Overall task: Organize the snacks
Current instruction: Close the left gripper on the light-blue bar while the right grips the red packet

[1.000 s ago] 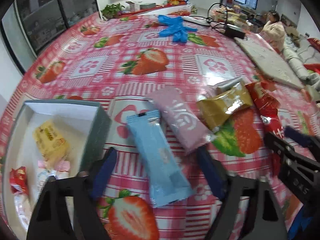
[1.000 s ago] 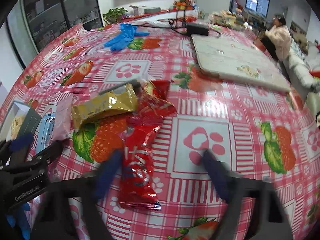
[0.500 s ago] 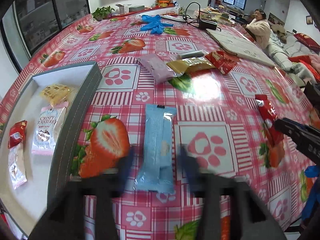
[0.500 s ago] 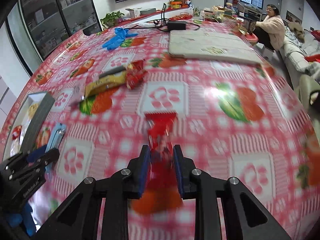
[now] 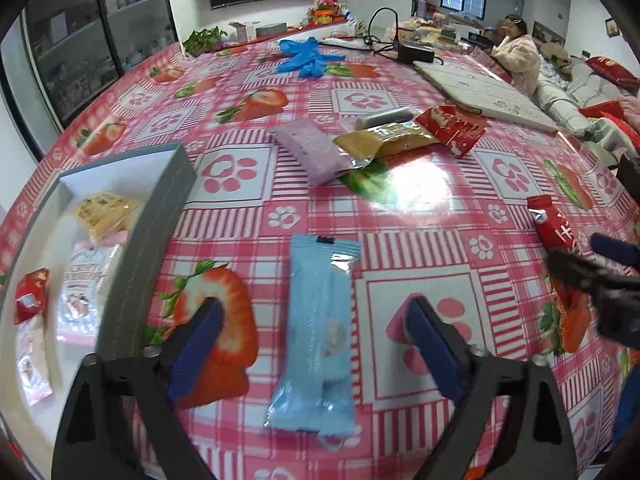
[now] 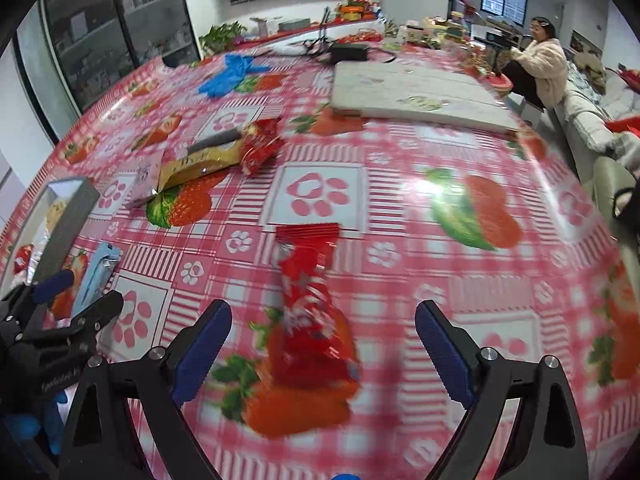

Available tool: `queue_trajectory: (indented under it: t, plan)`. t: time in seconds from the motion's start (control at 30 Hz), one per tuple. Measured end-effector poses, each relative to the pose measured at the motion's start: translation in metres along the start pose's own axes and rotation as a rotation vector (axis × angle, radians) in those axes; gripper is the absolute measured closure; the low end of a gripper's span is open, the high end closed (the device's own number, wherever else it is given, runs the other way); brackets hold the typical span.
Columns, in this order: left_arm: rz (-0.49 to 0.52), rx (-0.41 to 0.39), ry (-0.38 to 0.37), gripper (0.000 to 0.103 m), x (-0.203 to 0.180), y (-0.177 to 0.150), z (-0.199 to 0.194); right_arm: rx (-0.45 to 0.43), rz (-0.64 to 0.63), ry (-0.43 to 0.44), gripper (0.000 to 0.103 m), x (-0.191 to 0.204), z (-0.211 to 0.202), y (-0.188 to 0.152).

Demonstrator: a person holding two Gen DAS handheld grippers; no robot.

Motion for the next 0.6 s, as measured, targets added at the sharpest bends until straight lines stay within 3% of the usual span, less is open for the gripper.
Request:
queue_trajectory:
  t: [0.13,0.2,0.6]
  plan:
    - [-0.013,0.005,-0.028,0.0,0.0,0.002,0.004,0.012,-0.002,0.001,0.0,0.012,0.016,-0.003]
    - [-0.002,0.0,-0.033,0.0,-0.002,0.002,0.005,0.007,-0.043,-0.044,0.0,0.016,0.017,-0.004]
    - [-0.003,-0.01,-0.034,0.0,-0.003,0.0,0.004,-0.03,-0.045,-0.046,0.0,0.016,0.016,-0.004]
Point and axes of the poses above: each gripper's, at about its wrist camera, not at the fingertips, and z roughly the way its jaws point, x to its left, y to its top, the point moved 8 cm from there along z, roughly the way its jaws point, and after that the axes turned 11 degrees about -z, right-handed, at the moved point
